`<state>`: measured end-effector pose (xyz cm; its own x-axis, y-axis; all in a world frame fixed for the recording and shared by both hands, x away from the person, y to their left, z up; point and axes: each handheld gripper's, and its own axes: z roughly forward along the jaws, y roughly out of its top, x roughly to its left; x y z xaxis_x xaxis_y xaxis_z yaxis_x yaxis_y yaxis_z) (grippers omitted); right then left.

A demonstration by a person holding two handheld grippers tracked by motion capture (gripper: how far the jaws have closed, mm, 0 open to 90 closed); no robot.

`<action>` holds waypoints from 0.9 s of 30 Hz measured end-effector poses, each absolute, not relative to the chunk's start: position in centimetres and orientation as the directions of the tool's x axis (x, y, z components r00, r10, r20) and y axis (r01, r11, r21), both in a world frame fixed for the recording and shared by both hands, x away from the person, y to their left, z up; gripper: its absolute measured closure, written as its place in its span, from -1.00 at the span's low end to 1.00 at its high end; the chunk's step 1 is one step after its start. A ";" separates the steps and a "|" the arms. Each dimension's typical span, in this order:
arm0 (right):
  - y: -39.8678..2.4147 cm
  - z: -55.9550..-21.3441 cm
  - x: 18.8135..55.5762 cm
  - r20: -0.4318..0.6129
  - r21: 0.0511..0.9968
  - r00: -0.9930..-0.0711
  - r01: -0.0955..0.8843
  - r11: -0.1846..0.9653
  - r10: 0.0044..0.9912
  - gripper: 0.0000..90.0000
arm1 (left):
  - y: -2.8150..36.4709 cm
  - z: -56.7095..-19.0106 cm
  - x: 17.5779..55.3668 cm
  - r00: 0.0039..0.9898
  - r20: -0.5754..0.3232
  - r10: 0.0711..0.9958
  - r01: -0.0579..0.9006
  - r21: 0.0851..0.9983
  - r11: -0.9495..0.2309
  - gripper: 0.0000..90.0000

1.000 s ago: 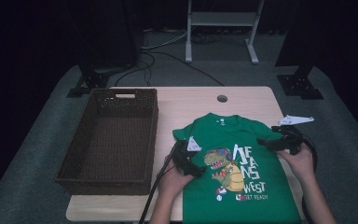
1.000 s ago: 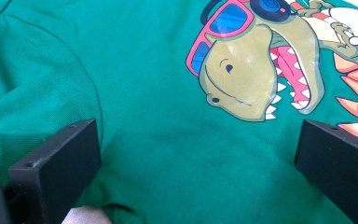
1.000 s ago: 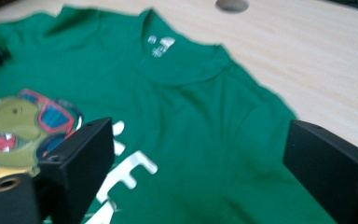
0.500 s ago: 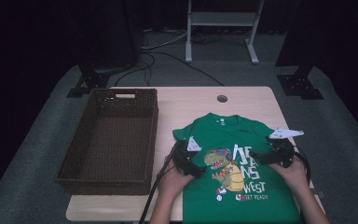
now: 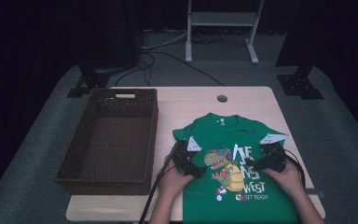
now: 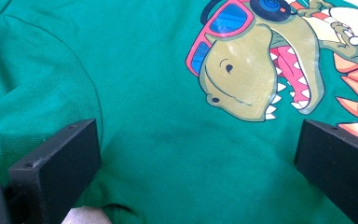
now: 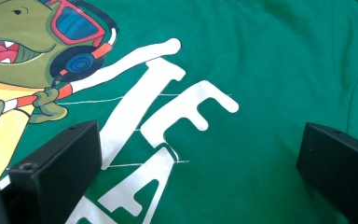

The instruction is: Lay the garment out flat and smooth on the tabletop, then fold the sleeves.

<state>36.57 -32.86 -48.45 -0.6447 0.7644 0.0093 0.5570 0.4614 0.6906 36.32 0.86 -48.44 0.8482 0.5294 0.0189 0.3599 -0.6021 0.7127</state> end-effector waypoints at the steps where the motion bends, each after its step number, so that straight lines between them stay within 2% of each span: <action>1: -32.9 -48.5 36.5 0.009 0.692 -0.644 0.556 0.460 0.765 -1.00 | 0.9 -48.4 36.3 0.848 0.019 0.530 0.360 0.712 -0.602 -1.00; 14: -33.7 -48.7 35.7 0.010 0.709 -0.642 0.546 0.447 0.767 -1.00 | -0.4 -48.5 35.1 0.836 0.018 0.548 0.373 0.713 -0.593 -1.00; 27: -36.9 -48.7 33.8 0.012 0.709 -0.634 0.550 0.440 0.773 -1.00 | -3.5 -48.5 33.3 0.841 0.018 0.541 0.369 0.713 -0.597 -1.00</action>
<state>33.76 -36.86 -48.74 -0.6342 0.7731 0.0124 0.5504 0.4402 0.7094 33.31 -3.53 -48.50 0.8411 0.5406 0.0179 0.3685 -0.5969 0.7127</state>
